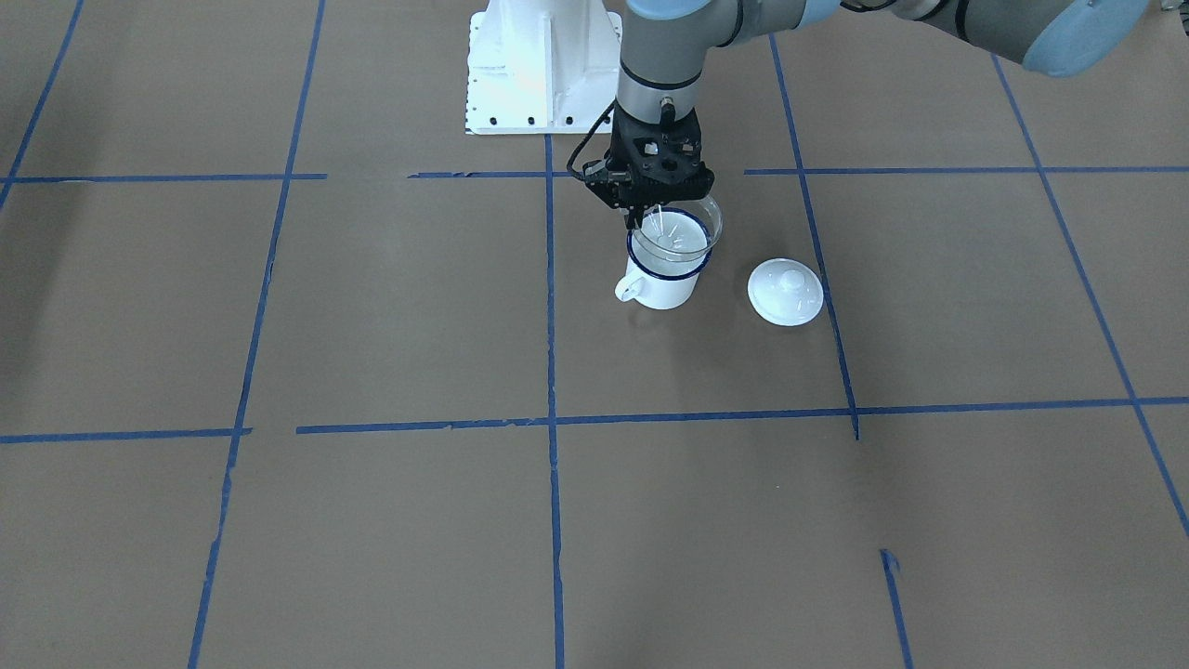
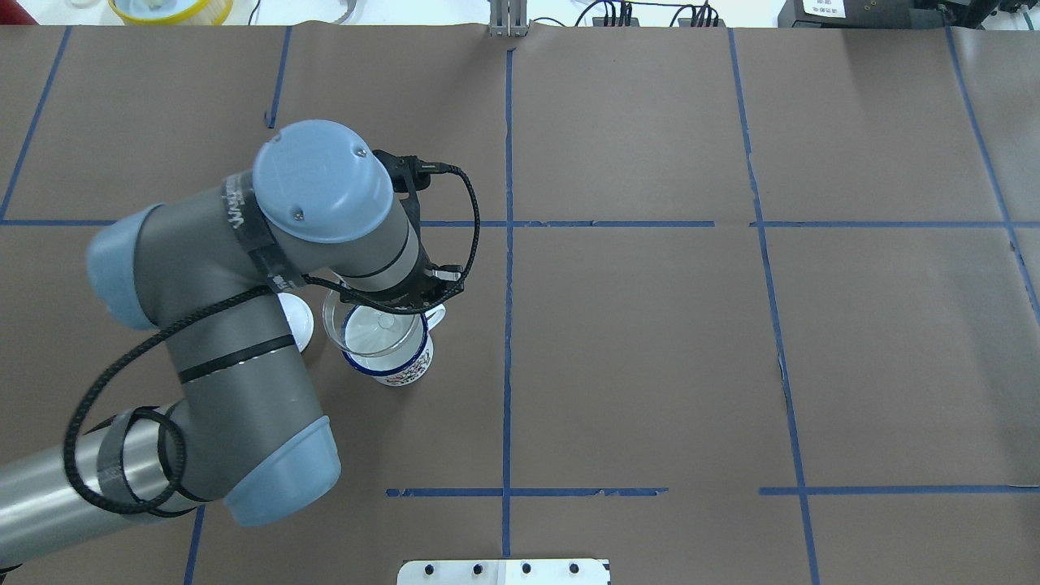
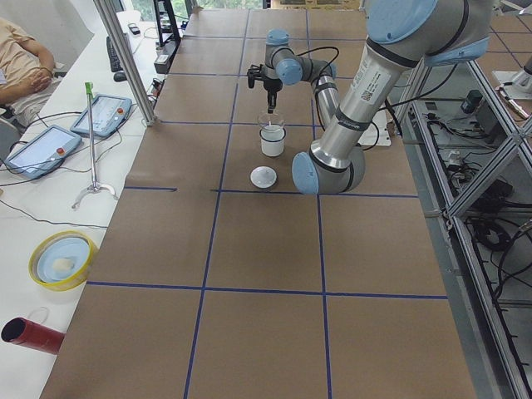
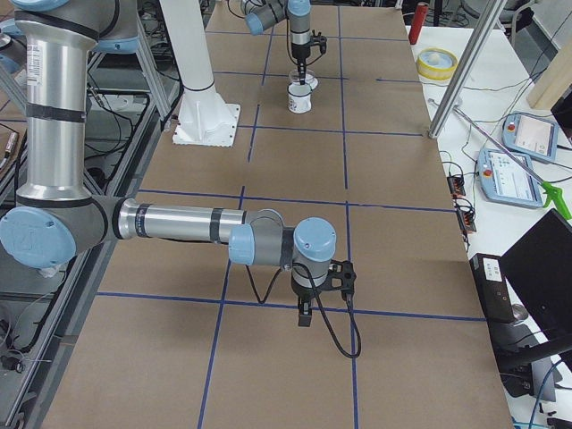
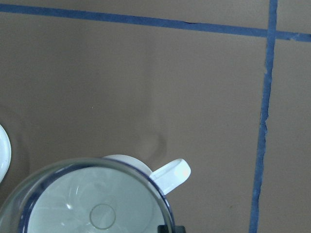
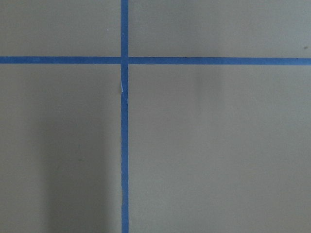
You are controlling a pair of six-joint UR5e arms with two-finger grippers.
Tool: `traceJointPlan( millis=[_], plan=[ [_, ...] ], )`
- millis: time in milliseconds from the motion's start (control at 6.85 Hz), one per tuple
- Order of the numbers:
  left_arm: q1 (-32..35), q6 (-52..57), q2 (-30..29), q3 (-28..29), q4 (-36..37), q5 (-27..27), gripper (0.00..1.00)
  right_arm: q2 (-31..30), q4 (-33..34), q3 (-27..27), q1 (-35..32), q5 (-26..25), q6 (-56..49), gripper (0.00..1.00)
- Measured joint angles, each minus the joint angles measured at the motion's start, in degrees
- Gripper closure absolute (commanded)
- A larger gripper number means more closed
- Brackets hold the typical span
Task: Remove funnel from cup
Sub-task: 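Grasp the clear funnel with the left gripper and lift it out, then carry the clear funnel farther from the robot and set it down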
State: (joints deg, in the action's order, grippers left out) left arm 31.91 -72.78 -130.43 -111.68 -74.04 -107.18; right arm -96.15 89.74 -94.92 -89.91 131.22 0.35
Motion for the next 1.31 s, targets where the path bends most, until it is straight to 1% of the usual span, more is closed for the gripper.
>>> traceJointPlan(
  millis=[146,292,438,584,730,876,1022,1168,1314],
  plan=[
    [2.1,-0.3,-0.8,-4.0,3.8,0.0,1.0,0.0,0.0,0.0,0.0,0.0,0.0,0.0],
    [4.5,-3.5,-1.3,-6.4,5.4,0.1,1.0,0.0,0.0,0.0,0.0,0.0,0.0,0.0],
    [6.3,-11.2,-1.2,-7.4,3.9,2.2,1.0,0.0,0.0,0.0,0.0,0.0,0.0,0.0],
    [7.1,-20.7,-0.5,-7.2,-1.3,6.9,1.0,0.0,0.0,0.0,0.0,0.0,0.0,0.0],
    [7.4,-29.0,1.1,-5.4,-9.2,11.4,1.0,0.0,0.0,0.0,0.0,0.0,0.0,0.0],
    [7.5,-35.5,3.1,-1.9,-18.7,15.5,1.0,0.0,0.0,0.0,0.0,0.0,0.0,0.0],
    [7.6,-39.9,4.7,3.9,-29.2,19.7,1.0,0.0,0.0,0.0,0.0,0.0,0.0,0.0],
    [7.7,-42.9,5.6,10.9,-39.6,23.3,1.0,0.0,0.0,0.0,0.0,0.0,0.0,0.0],
    [7.9,-45.1,5.9,17.8,-48.2,26.4,1.0,0.0,0.0,0.0,0.0,0.0,0.0,0.0]
  ],
)
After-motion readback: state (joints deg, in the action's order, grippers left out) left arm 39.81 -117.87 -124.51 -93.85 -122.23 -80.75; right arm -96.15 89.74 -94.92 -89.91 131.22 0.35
